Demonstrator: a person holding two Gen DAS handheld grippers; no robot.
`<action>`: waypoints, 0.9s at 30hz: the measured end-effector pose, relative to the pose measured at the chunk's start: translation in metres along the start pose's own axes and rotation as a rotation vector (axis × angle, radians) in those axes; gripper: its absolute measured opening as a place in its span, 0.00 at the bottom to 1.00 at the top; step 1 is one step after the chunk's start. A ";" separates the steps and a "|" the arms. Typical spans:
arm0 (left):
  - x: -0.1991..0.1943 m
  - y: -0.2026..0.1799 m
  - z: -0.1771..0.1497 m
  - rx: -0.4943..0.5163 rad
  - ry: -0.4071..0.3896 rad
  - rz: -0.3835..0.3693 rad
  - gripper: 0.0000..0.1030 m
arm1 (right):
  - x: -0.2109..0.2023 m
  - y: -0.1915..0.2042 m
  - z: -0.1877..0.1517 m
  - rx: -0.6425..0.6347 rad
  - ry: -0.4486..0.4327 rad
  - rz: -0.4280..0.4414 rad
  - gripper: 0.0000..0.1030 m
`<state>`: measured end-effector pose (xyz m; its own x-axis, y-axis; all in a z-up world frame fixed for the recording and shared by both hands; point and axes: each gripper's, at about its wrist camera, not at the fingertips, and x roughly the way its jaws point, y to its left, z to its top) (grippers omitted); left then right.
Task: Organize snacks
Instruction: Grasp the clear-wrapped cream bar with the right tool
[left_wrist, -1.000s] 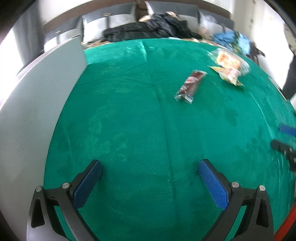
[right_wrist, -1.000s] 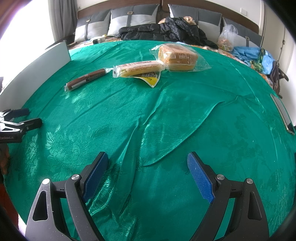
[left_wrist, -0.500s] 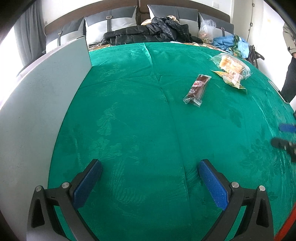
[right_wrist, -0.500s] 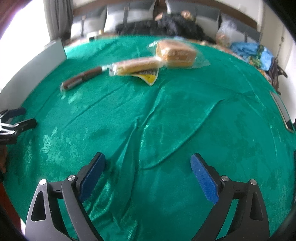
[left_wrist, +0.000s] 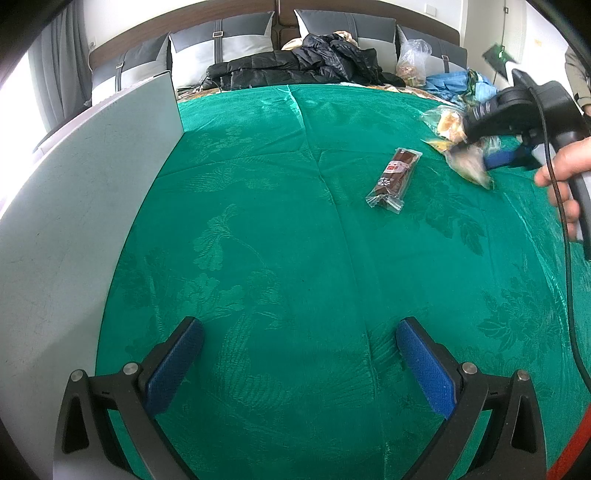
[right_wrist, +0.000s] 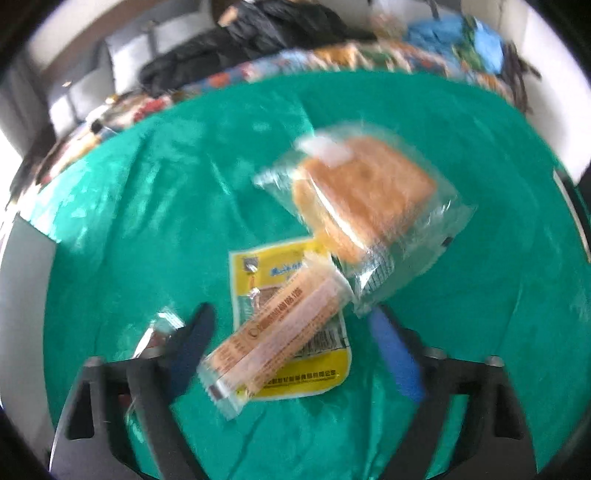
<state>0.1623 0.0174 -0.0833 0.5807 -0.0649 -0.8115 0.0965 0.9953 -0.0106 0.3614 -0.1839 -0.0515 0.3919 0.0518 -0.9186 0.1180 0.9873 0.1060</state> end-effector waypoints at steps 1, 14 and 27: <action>0.000 0.000 0.000 0.000 0.000 0.000 1.00 | 0.002 -0.004 -0.001 0.018 0.023 0.022 0.29; 0.001 0.000 0.000 0.000 0.000 0.000 1.00 | -0.055 -0.025 -0.099 -0.250 0.128 0.199 0.29; 0.001 0.000 0.001 0.000 0.000 0.000 1.00 | -0.062 -0.046 -0.198 -0.435 -0.228 0.129 0.80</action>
<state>0.1635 0.0175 -0.0841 0.5806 -0.0646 -0.8116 0.0965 0.9953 -0.0101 0.1507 -0.2030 -0.0747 0.5732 0.1909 -0.7969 -0.3162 0.9487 -0.0002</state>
